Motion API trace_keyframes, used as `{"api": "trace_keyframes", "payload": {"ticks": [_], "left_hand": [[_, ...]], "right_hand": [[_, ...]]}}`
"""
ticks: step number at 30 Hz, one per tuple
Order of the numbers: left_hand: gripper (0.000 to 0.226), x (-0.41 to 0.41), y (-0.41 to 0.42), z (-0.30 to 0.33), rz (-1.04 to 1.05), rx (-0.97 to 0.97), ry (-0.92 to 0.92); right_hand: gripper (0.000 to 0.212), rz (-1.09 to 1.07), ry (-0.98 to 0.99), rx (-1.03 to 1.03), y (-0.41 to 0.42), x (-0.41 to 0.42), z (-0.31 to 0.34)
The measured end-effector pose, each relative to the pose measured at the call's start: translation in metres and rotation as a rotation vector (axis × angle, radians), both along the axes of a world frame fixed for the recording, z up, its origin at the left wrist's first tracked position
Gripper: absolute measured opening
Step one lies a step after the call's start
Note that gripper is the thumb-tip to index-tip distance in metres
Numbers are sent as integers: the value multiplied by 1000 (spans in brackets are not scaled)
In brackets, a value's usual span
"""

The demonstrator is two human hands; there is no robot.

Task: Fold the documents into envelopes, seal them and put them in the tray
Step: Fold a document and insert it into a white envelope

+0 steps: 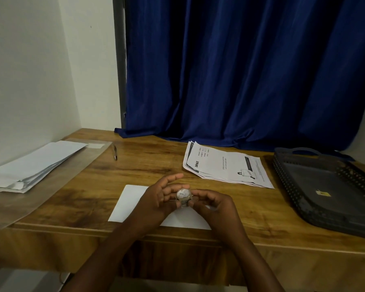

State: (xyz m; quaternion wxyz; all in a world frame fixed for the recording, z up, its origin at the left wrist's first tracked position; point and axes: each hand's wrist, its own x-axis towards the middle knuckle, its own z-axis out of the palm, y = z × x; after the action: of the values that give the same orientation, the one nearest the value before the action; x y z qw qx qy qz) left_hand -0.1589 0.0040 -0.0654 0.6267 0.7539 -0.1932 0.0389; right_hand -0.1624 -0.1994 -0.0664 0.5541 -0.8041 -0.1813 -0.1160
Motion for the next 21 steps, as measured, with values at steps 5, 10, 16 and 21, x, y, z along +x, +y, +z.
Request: {"api": "trace_keyframes", "payload": {"ticks": [5,10,16,21], "left_hand": [[67,-4,0,2,-33,26,-18],[62,-6,-3,3,2,-9,4],[60,-6,-3,4,-3,4,2],[62,-6,-2,4,2,-6,-5]], "right_hand": [[26,-1,14,79,-2,0,0],[22,2,16,120,-3,0,-3],[18,-12,18,128,-4,1,-4],[16,-15,8,99,-4,0,-4]]}}
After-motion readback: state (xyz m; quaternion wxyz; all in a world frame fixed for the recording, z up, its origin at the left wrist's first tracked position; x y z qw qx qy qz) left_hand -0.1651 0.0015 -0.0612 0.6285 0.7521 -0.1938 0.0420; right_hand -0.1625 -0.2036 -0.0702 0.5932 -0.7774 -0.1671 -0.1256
